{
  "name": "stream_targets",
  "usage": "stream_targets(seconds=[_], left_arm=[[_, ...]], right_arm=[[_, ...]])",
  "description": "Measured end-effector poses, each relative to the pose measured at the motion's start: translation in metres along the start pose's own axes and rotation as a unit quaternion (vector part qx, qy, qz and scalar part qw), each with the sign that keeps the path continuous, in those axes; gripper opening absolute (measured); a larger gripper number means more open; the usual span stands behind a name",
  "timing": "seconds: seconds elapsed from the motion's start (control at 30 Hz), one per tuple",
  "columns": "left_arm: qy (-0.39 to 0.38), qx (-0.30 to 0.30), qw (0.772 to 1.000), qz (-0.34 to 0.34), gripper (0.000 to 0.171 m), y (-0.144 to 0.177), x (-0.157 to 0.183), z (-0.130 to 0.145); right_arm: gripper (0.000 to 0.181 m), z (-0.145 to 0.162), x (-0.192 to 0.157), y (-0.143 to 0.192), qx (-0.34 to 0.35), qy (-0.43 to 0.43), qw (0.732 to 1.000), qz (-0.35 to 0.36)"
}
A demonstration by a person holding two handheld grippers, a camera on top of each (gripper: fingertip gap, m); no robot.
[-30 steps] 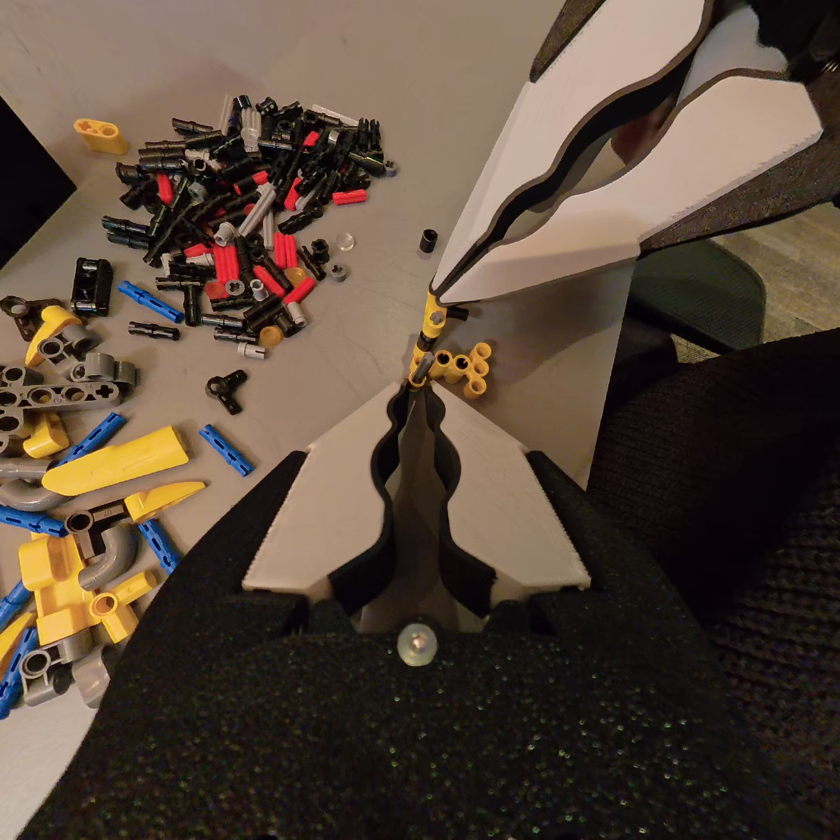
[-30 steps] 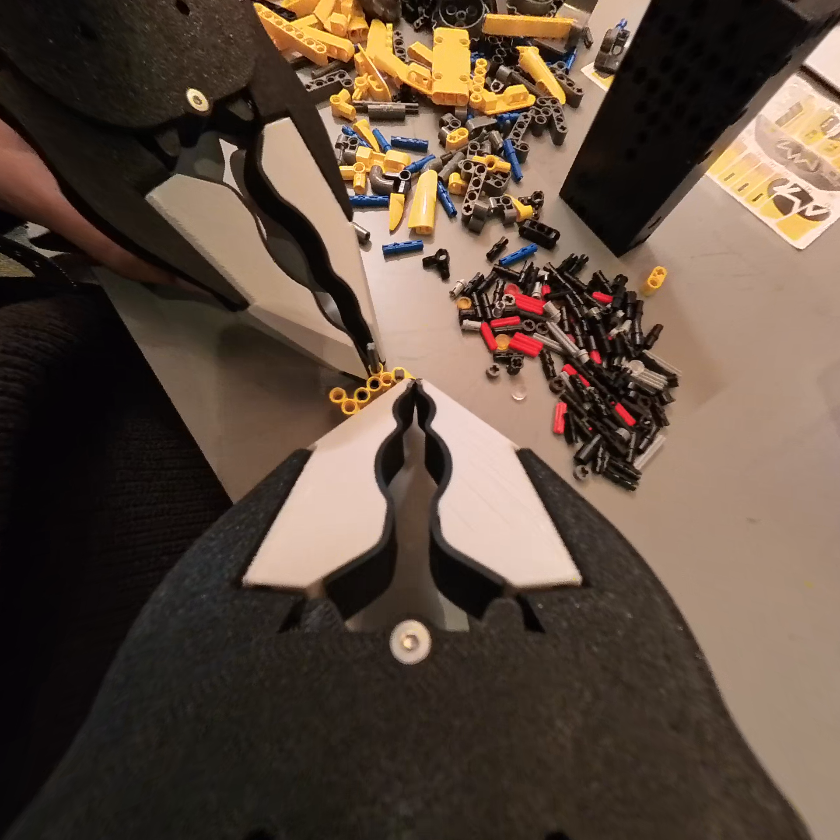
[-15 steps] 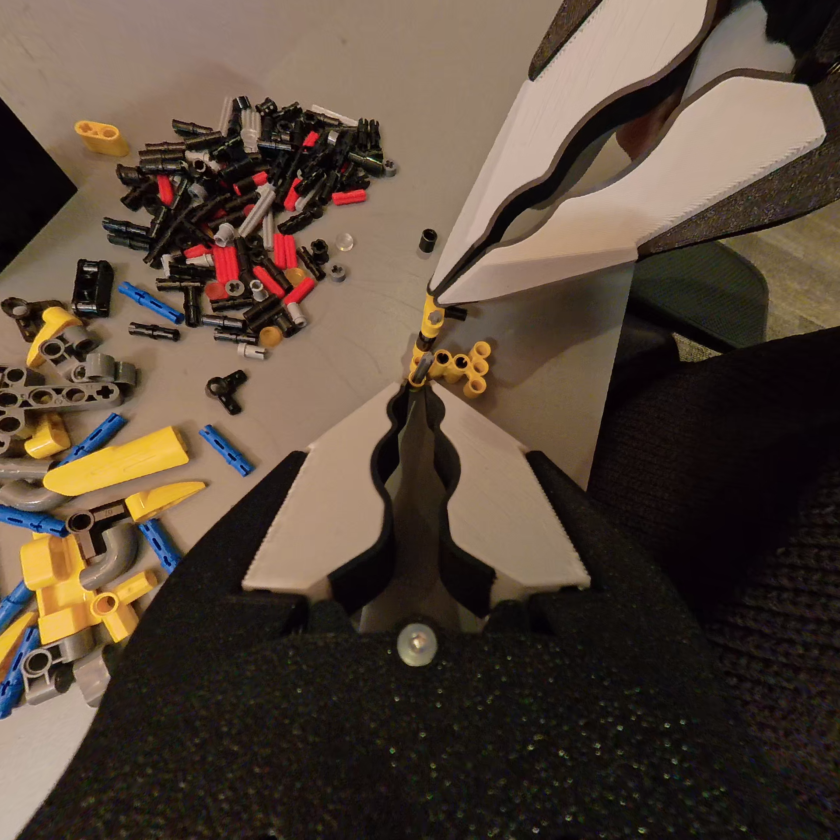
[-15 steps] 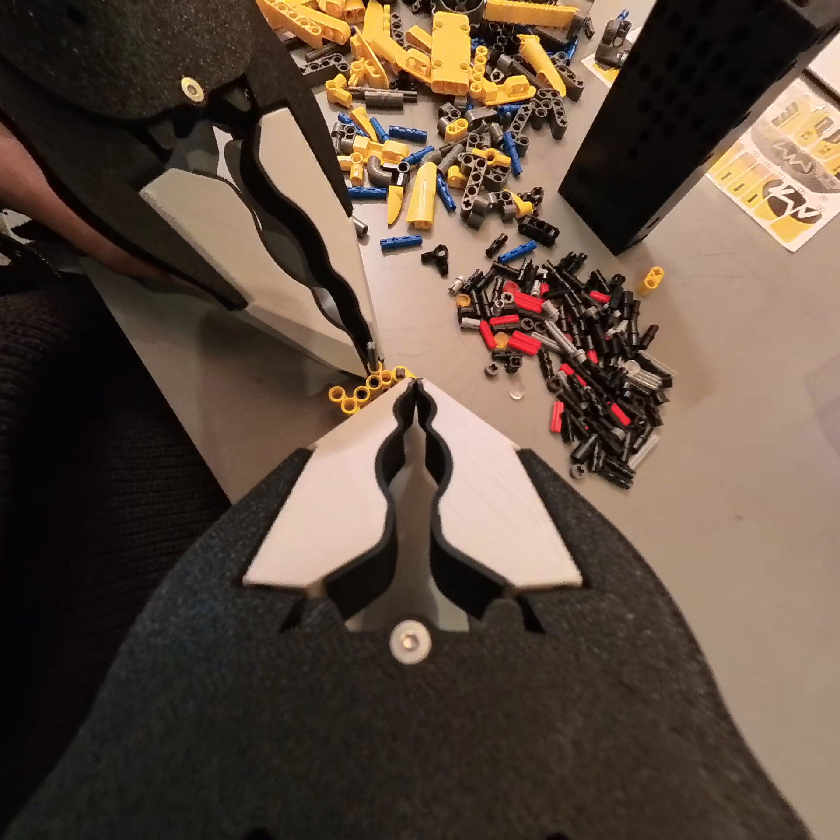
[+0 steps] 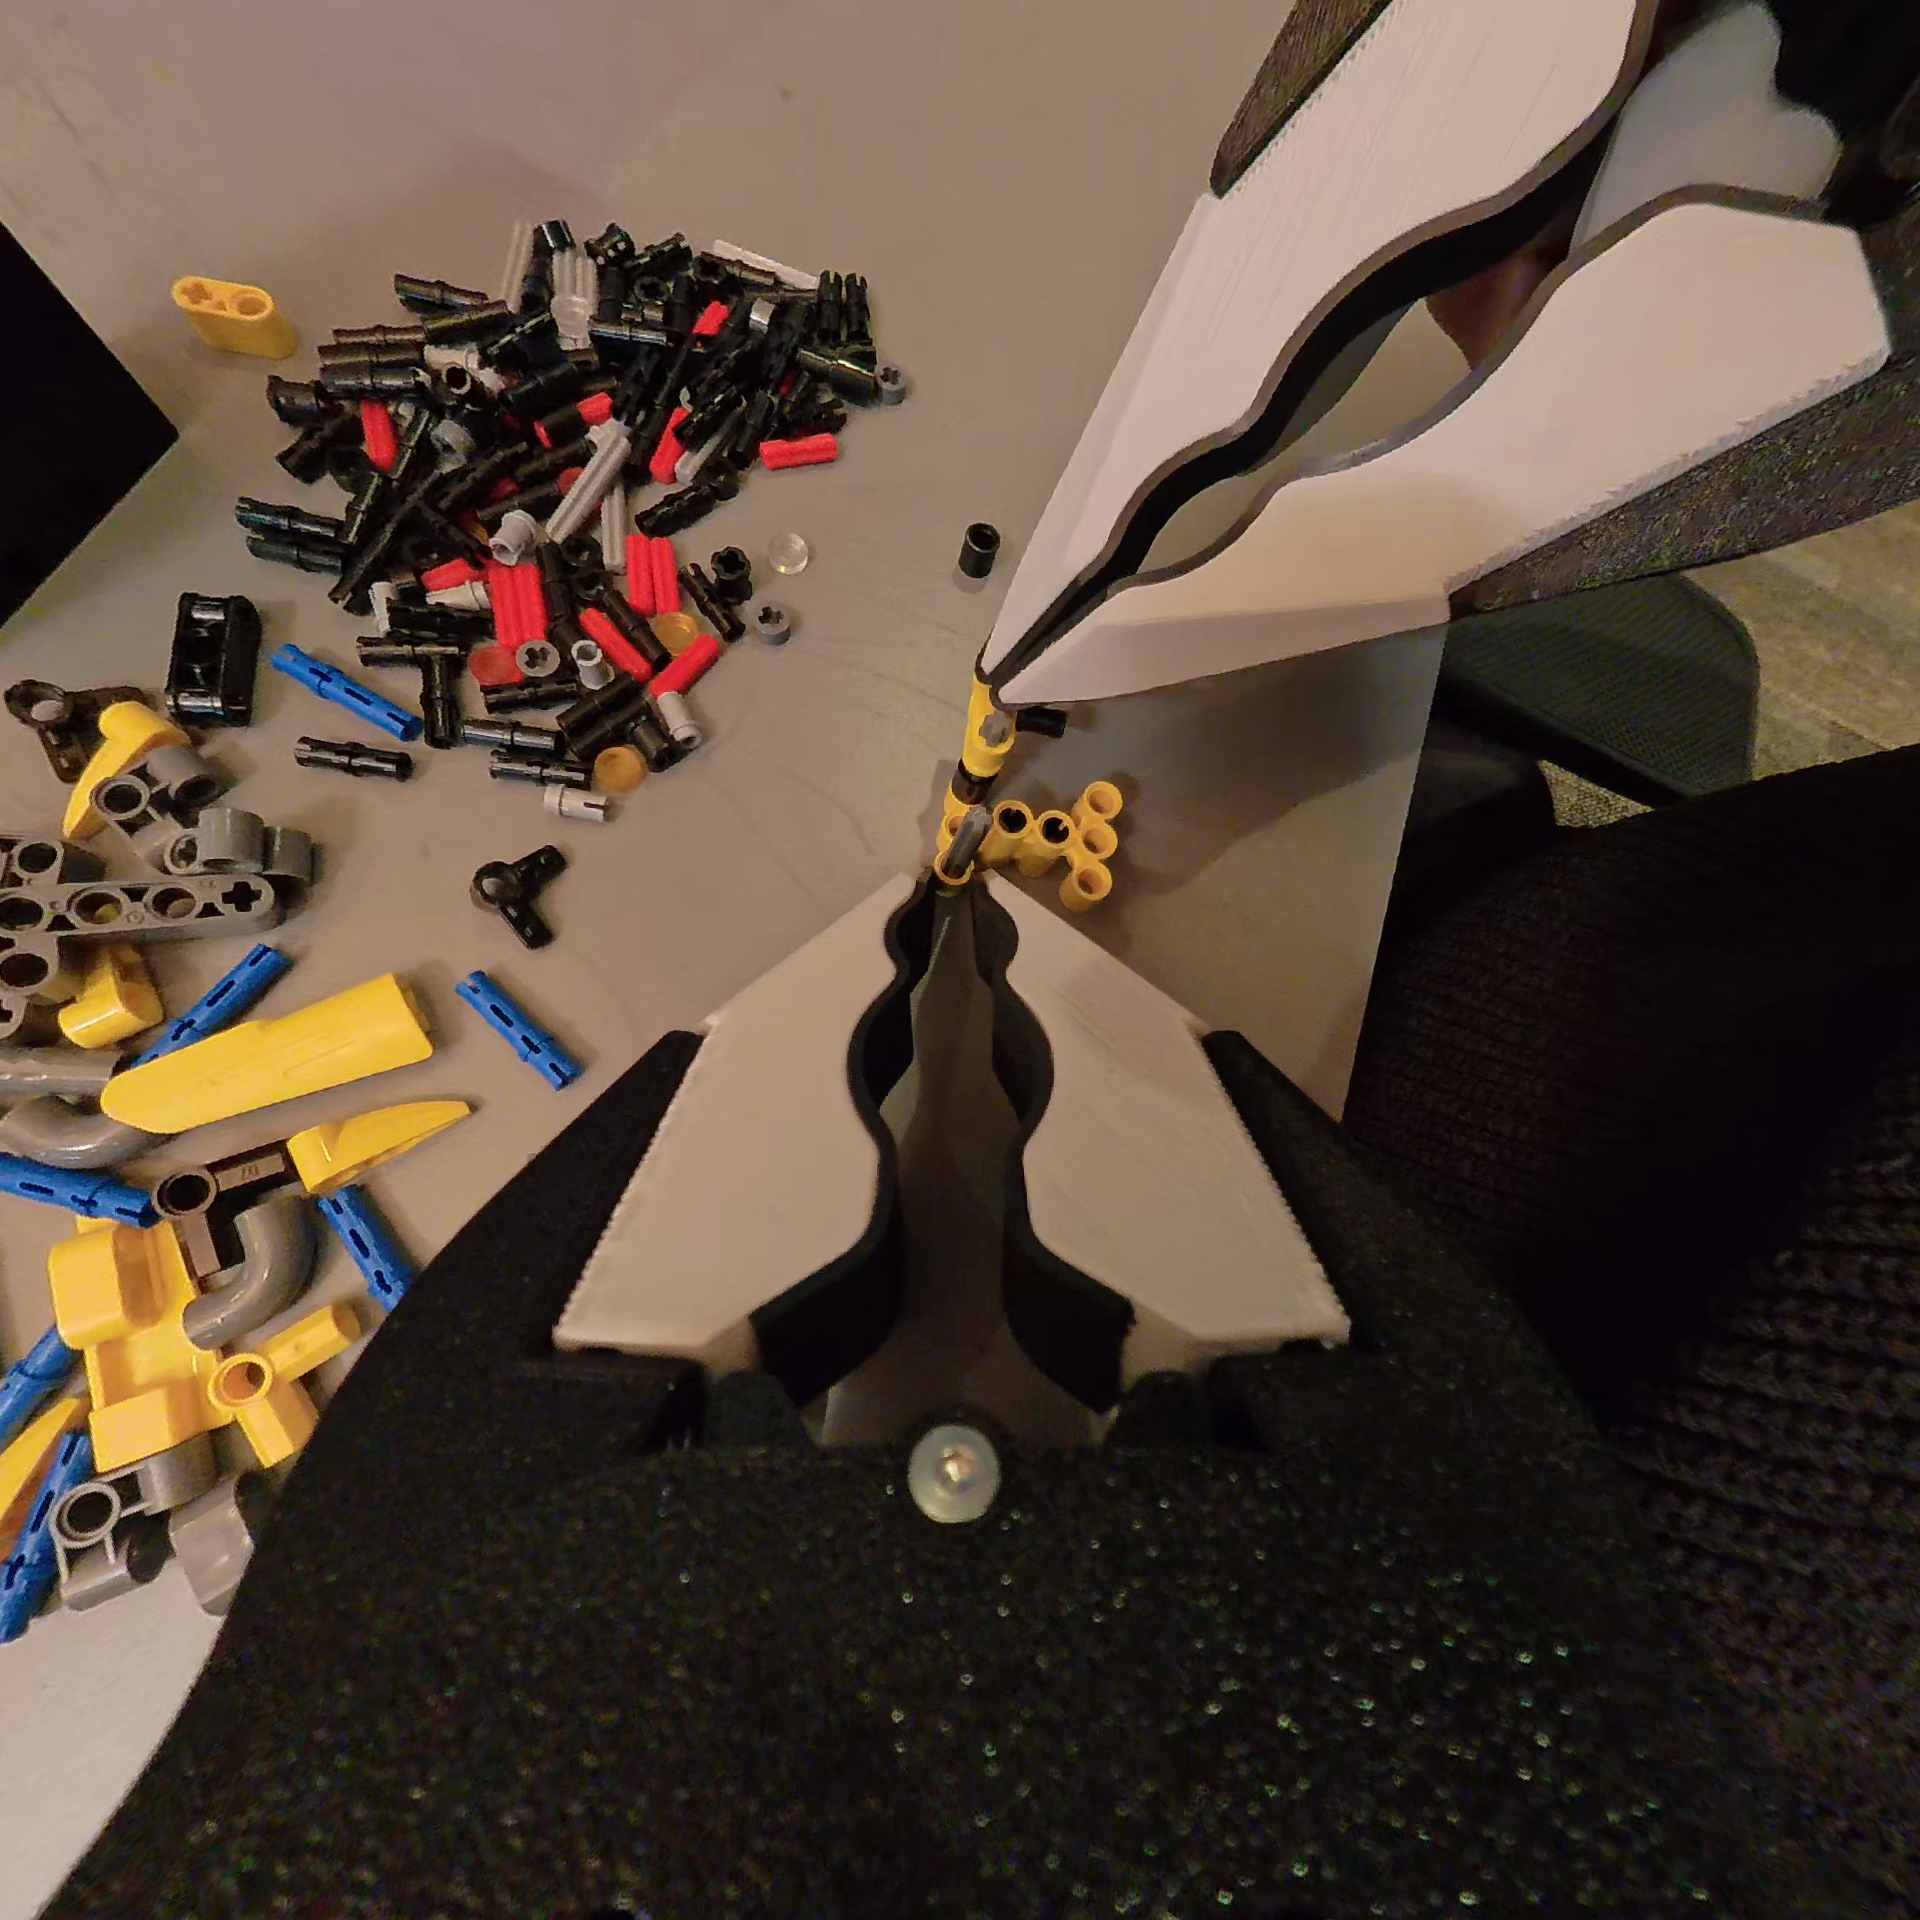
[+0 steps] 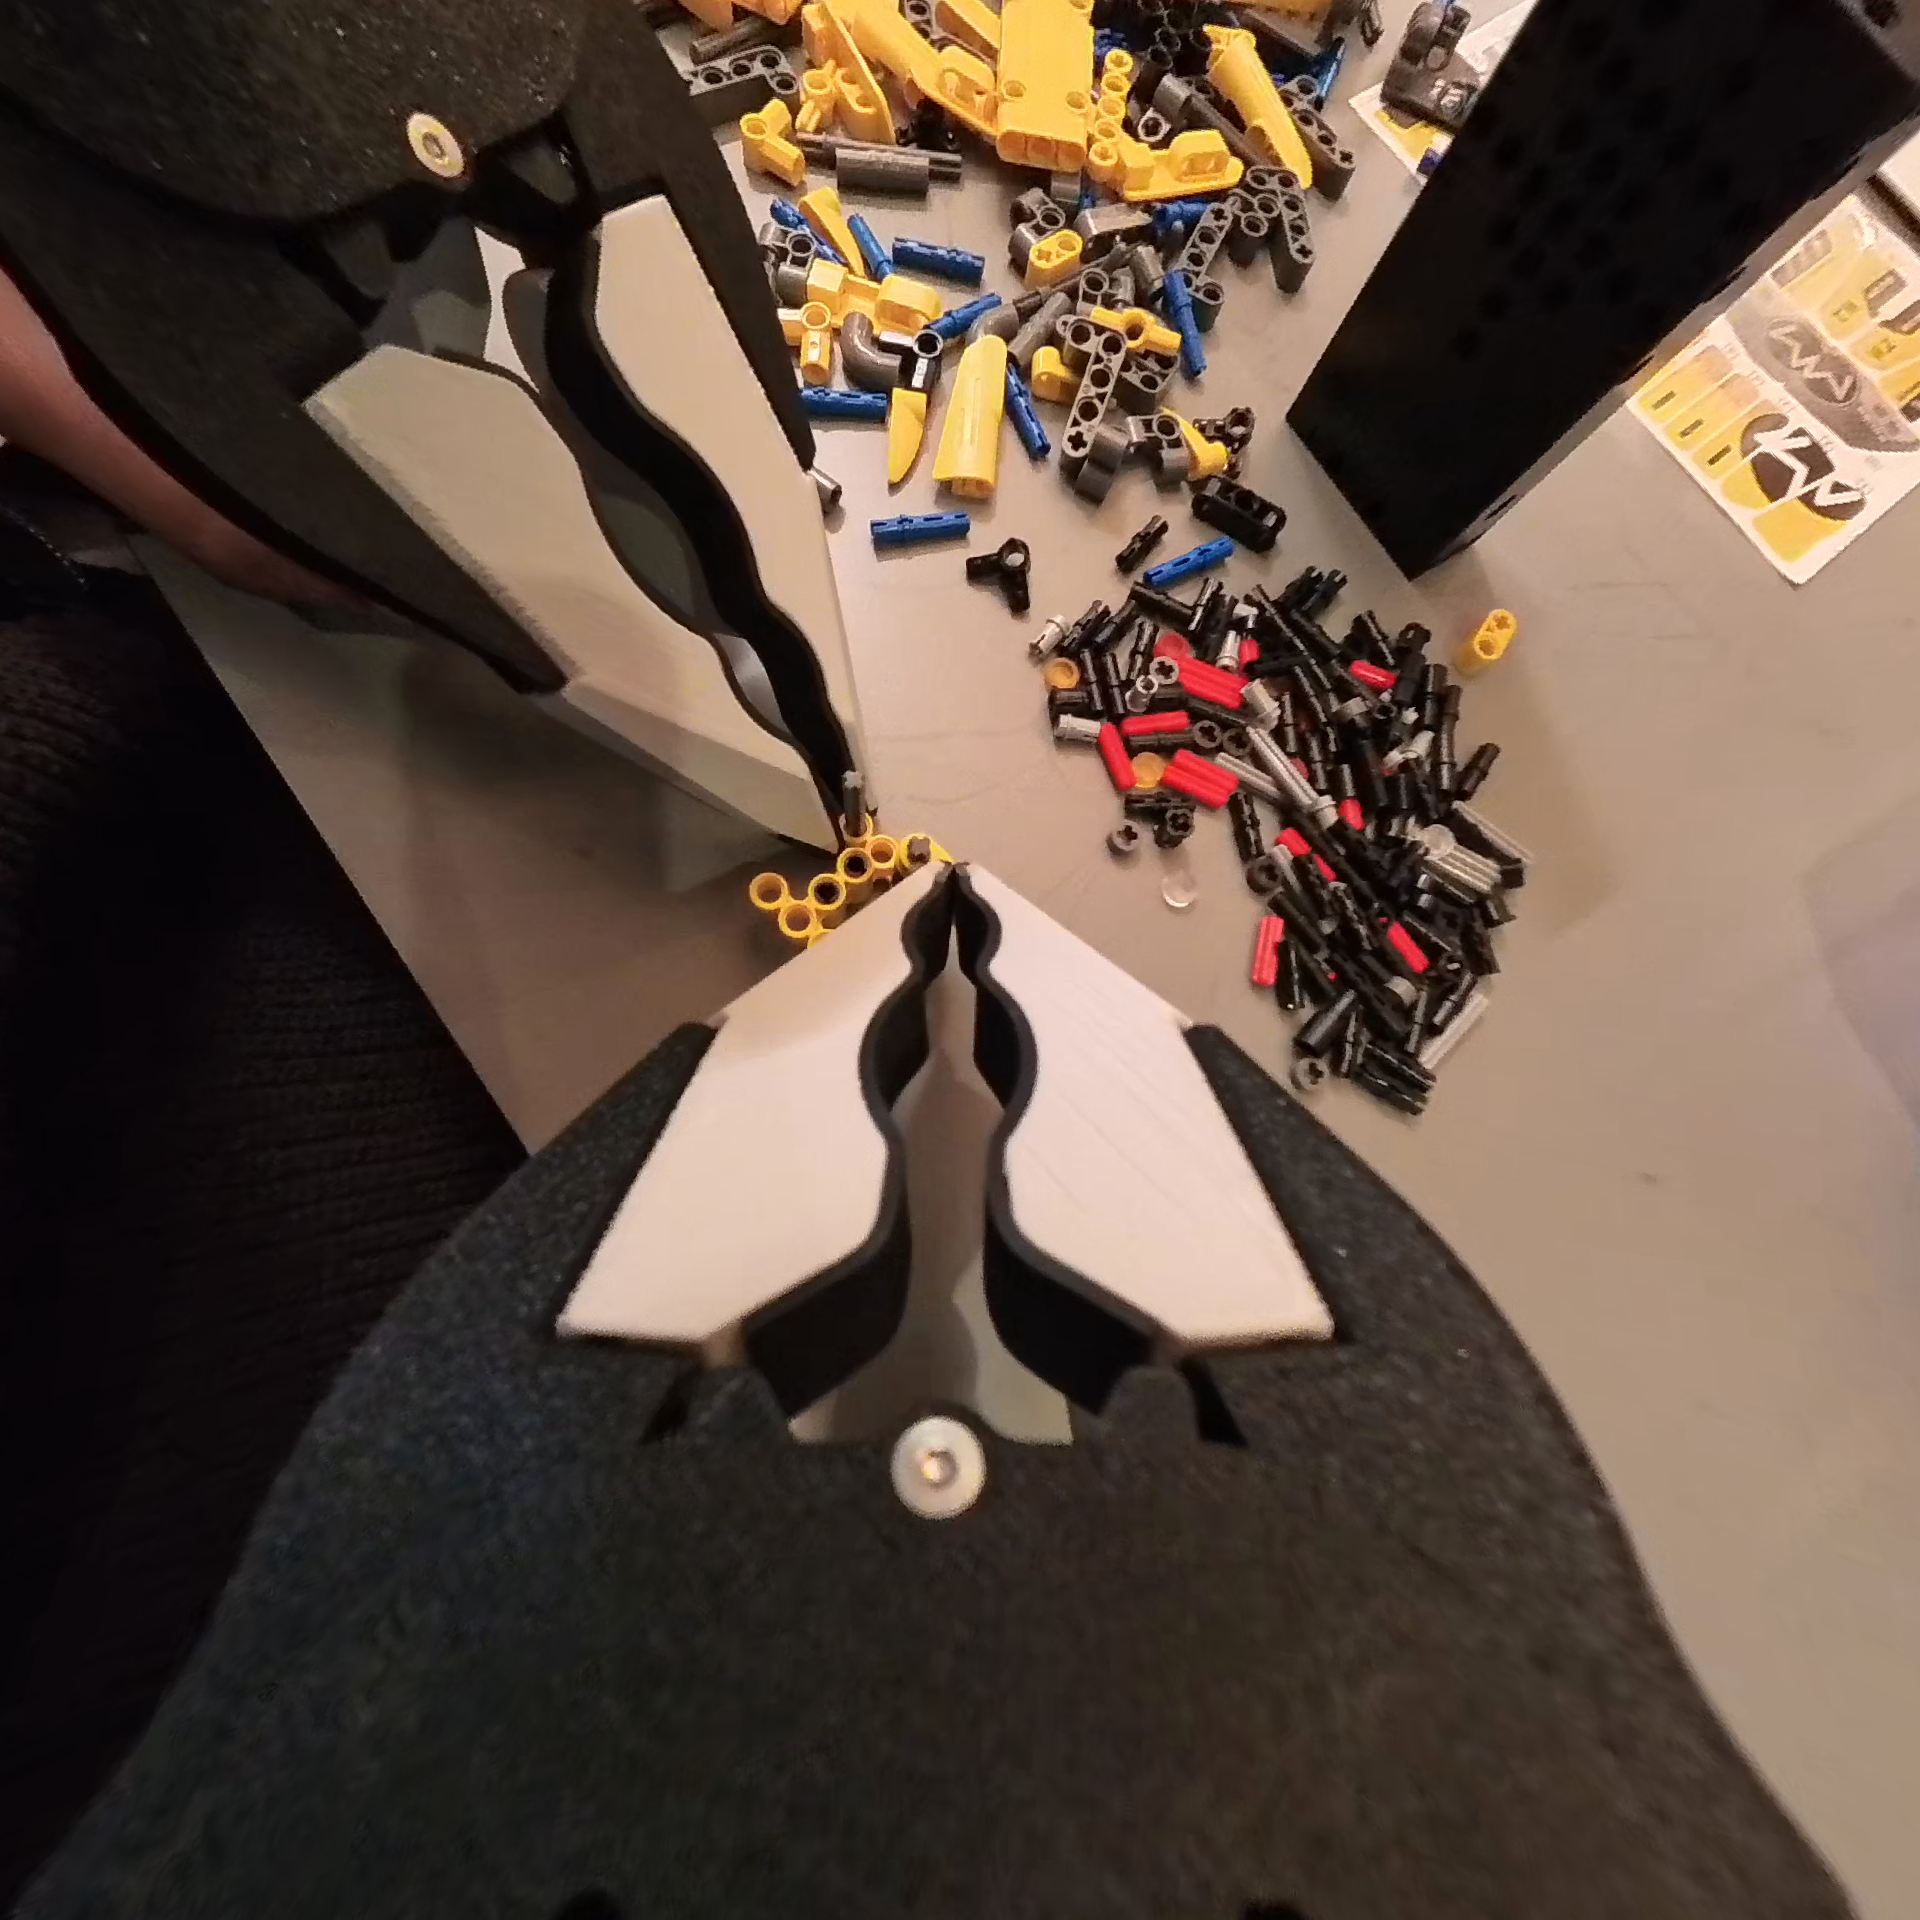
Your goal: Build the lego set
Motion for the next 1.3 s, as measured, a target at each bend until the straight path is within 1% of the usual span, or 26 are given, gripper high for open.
stream_targets(seconds=[0.43, 0.73, 0.8, 0.97, 1.1, 1.17, 1.3], left_arm=[[0.0, 0.0, 1.0, 0.0, 0.006, 0.0, 0.0, 0.0], [-0.001, 0.0, 1.0, 0.0, 0.006, 0.0, 0.0, 0.0], [-0.002, 0.0, 1.0, -0.001, 0.006, 0.0, 0.0, 0.0], [-0.014, -0.001, 1.0, -0.007, 0.006, 0.0, 0.002, 0.0], [-0.01, 0.0, 1.0, -0.005, 0.006, 0.0, 0.001, 0.0], [-0.005, 0.0, 1.0, -0.002, 0.006, 0.0, 0.001, 0.0], [0.001, 0.0, 1.0, 0.001, 0.006, 0.0, 0.0, 0.0]], right_arm=[[0.001, 0.002, 0.0, -0.002, -0.004, -0.007, 1.0, 0.0], [0.0, 0.001, -0.002, -0.002, -0.01, 0.014, 1.0, 0.006], [0.0, 0.002, -0.002, -0.001, 0.0, 0.016, 1.0, 0.006], [0.0, 0.004, -0.001, 0.002, 0.017, -0.01, 1.0, -0.003], [0.0, 0.004, 0.004, 0.01, 0.046, 0.007, 0.999, 0.027], [0.0, 0.005, 0.006, 0.014, 0.052, 0.004, 0.998, 0.031], [0.0, 0.007, -0.002, 0.016, 0.068, -0.032, 0.997, -0.003]])
Point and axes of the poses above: each gripper's, where its closed fingertips meet, y back along the fingers, z out of its underside, x = y × z across the jaws, the point moved 7 cm from there along y, back along the fingers, and after that the axes turned 15 degrees about x, right-handed, at the moved point
